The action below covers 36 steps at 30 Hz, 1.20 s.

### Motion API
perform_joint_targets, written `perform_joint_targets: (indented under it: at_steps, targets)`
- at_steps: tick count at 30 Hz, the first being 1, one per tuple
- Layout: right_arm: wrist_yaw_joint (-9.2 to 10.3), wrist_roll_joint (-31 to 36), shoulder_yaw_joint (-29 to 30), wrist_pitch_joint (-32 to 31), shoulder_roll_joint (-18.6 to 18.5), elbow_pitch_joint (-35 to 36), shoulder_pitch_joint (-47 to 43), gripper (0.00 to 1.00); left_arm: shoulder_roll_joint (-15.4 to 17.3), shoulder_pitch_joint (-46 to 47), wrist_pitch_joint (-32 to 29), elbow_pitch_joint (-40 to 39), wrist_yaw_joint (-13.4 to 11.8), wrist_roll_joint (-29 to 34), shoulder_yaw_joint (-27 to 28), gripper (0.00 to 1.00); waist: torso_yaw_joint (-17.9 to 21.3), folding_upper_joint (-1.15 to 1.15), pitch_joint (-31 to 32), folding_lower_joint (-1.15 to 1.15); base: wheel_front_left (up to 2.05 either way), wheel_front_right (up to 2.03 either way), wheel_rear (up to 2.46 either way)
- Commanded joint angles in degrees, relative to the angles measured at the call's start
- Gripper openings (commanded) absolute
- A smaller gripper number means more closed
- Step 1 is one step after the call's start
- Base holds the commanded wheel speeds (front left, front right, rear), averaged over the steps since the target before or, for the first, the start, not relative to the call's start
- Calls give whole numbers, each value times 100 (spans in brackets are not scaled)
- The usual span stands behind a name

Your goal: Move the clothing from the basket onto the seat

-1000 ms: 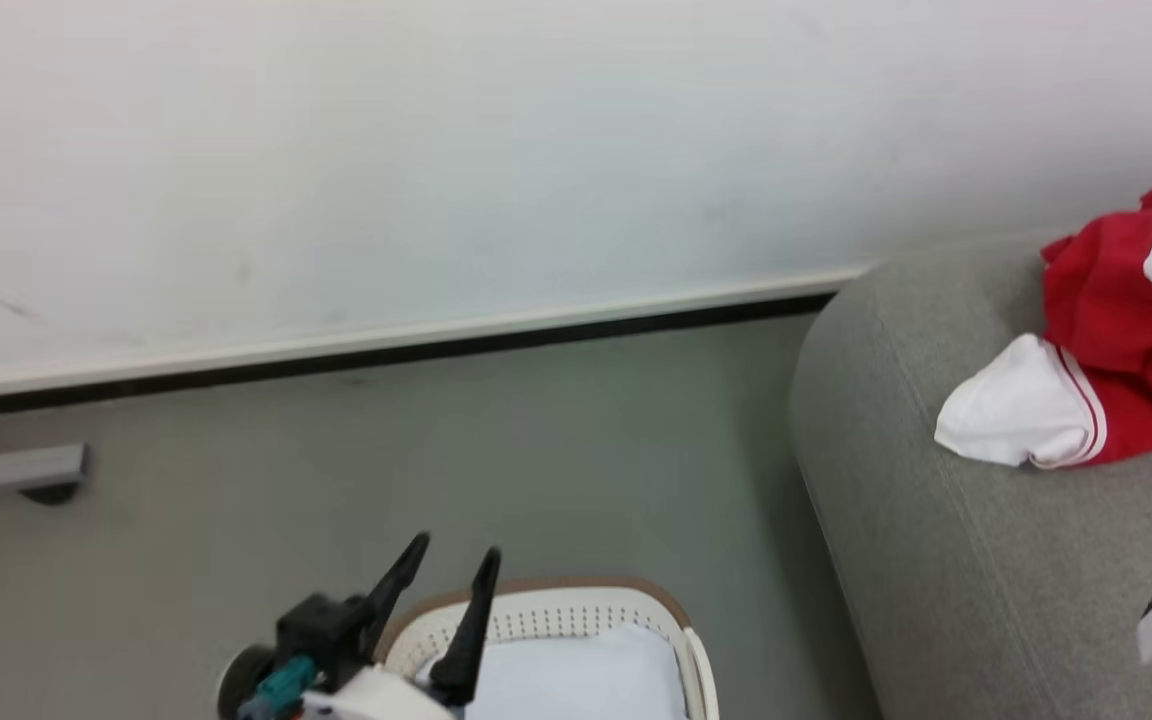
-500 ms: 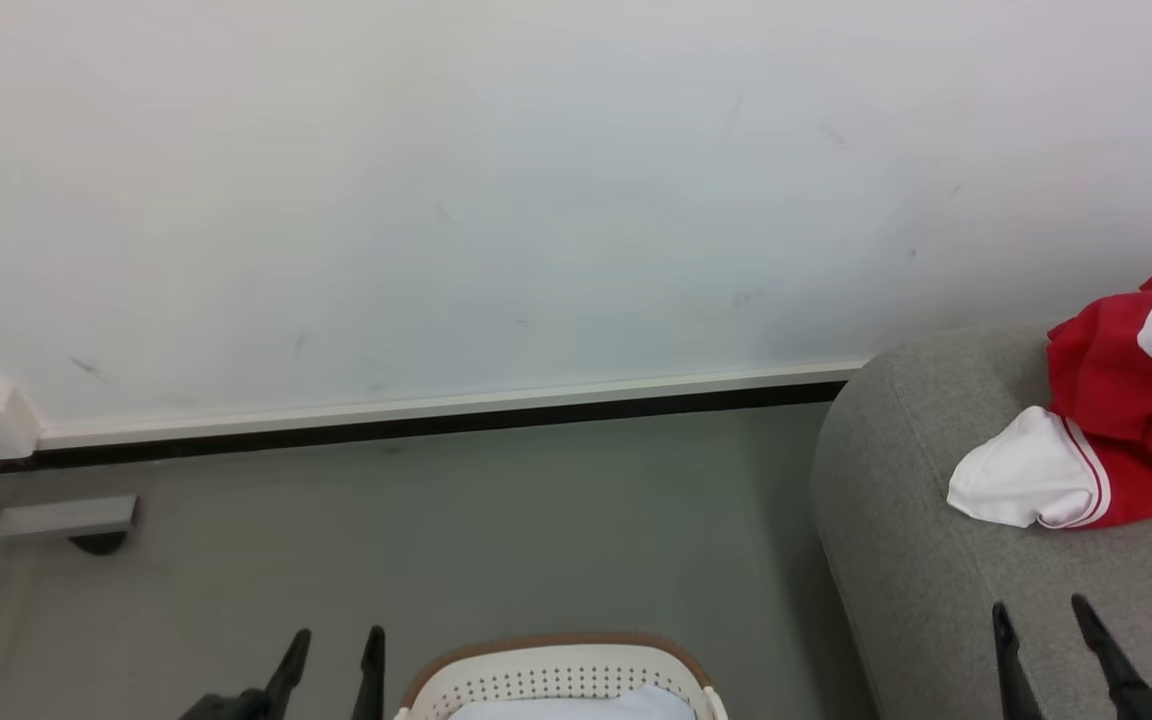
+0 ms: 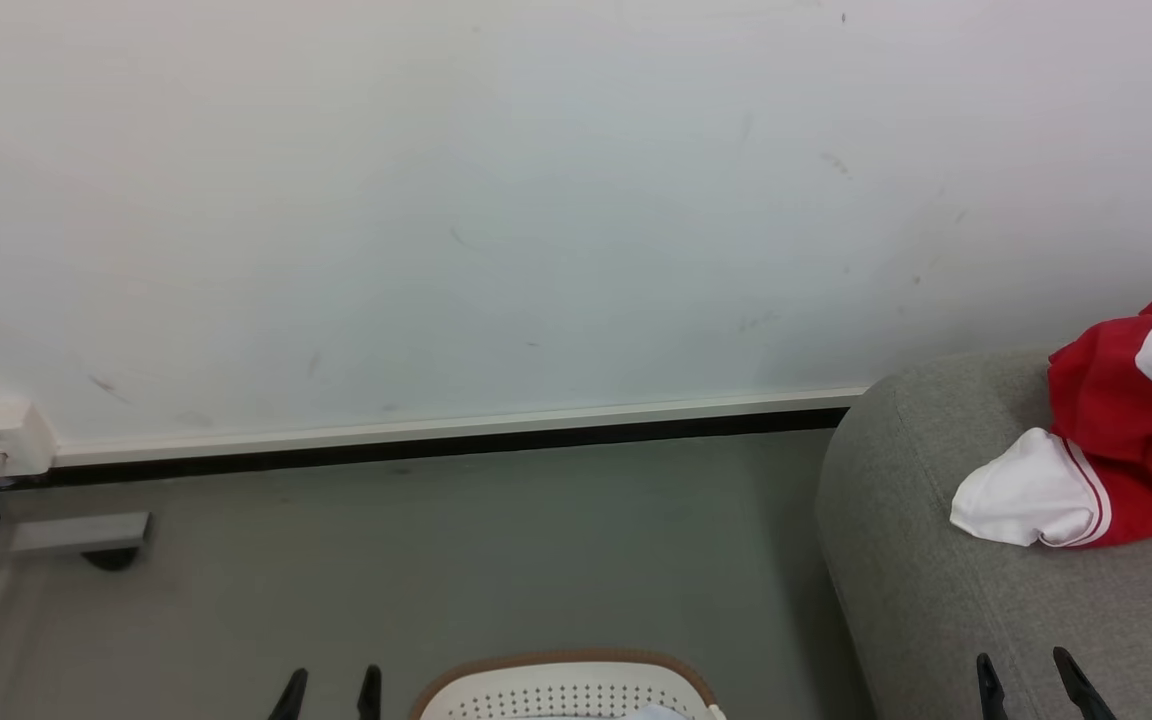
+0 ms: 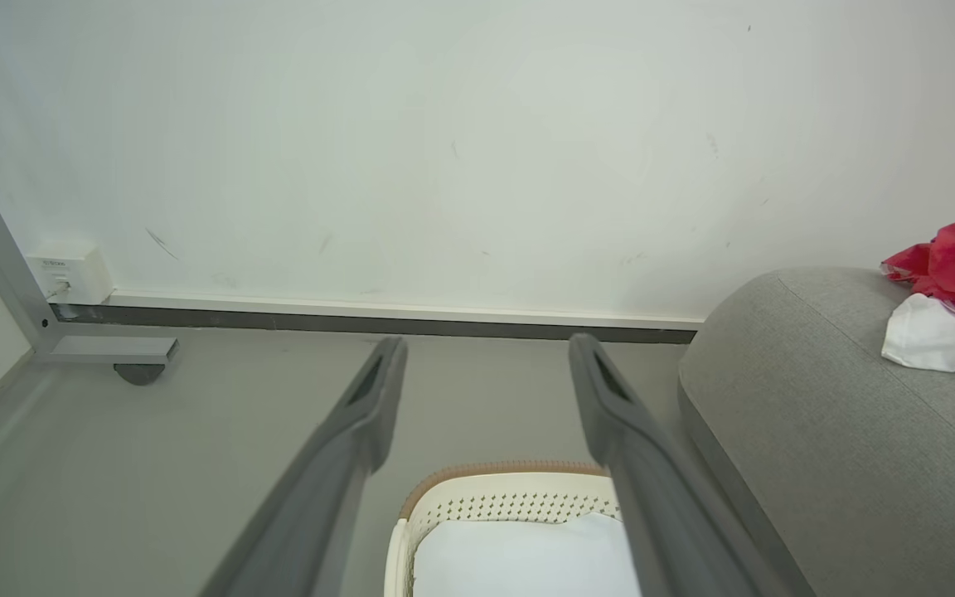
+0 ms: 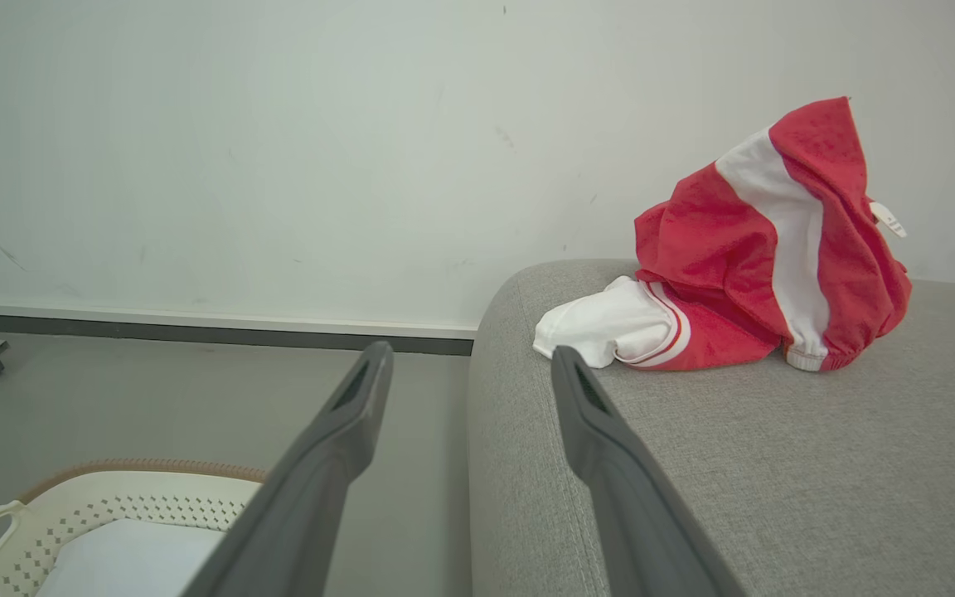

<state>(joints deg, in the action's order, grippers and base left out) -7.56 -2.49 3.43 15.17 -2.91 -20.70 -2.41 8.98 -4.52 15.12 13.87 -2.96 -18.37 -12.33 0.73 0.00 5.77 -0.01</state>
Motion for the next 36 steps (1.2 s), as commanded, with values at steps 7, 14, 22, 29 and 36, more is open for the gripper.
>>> perform_joint_targets:
  at_steps: [7, 14, 22, 29, 36]
  targets:
    - [14, -10, 7, -3, -1, -70, 63, 100, -162, -39, 5, 79, 241, 295, 275, 100, -23, 0, -3, 1, 0, 0, 0]
    - [14, -80, -45, -3, 0, -102, 55, 100, -269, -48, 5, 151, 393, 446, 437, 100, -38, 0, 1, 1, 0, 0, 0]
    - [-1, -349, 6, -133, 29, -295, 55, 0, -323, -15, -109, 388, 467, 189, 478, 0, -45, 0, -7, 1, 0, 0, 0]
    - [0, -1208, 32, -340, 24, -190, 132, 0, -351, 95, -311, 346, 524, -555, 617, 0, -46, 0, -40, 1, 0, 0, 0]
    - [1, -1993, 27, -491, 20, -67, 184, 0, -375, 190, -487, 297, 577, -1240, 736, 0, -48, 0, -74, 1, 0, 0, 0]
